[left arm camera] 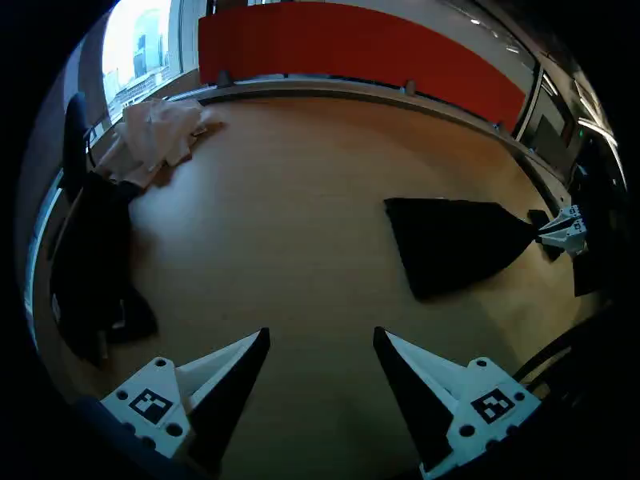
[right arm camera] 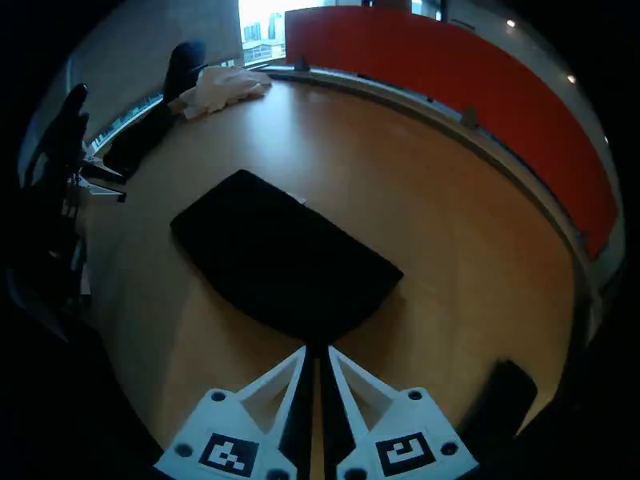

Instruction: Fold towel

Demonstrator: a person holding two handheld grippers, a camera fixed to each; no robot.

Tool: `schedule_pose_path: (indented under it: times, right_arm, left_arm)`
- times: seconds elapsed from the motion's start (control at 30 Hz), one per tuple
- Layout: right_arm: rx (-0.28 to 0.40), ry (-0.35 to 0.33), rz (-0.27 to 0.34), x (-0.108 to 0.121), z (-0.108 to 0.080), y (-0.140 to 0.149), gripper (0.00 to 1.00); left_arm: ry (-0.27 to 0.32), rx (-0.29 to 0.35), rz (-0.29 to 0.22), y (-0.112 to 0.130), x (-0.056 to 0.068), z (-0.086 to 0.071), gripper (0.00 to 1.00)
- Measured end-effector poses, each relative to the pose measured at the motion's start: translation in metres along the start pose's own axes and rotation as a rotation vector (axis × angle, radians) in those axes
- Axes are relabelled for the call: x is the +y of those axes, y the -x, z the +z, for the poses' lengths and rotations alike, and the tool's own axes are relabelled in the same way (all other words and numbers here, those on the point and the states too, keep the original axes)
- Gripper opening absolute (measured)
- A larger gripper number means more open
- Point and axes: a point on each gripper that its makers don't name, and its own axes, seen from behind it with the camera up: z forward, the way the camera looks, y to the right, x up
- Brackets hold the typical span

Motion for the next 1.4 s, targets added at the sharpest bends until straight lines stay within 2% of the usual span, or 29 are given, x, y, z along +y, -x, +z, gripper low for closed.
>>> schedule_pose_path:
  times: [0.3,0.67,1.07,1.4]
  right_arm:
    - [0.008,0.021,0.007,0.006,-0.018,0.004,0.04]
    - [0.022,0.013,-0.009,0.003,-0.02,-0.005,0.04]
    - [0.062,-0.027,-0.109,-0.013,-0.009,-0.054,0.04]
    - [0.094,-0.067,-0.262,-0.037,-0.001,-0.105,0.04]
  left_arm:
    - [0.005,0.0,0.005,-0.002,0.002,0.001,0.96]
    - [0.004,0.004,0.012,-0.003,0.003,0.001,0.96]
    - [0.0,0.026,-0.003,-0.004,0.001,-0.009,0.96]
    - [0.0,0.037,-0.031,0.005,0.002,-0.019,0.96]
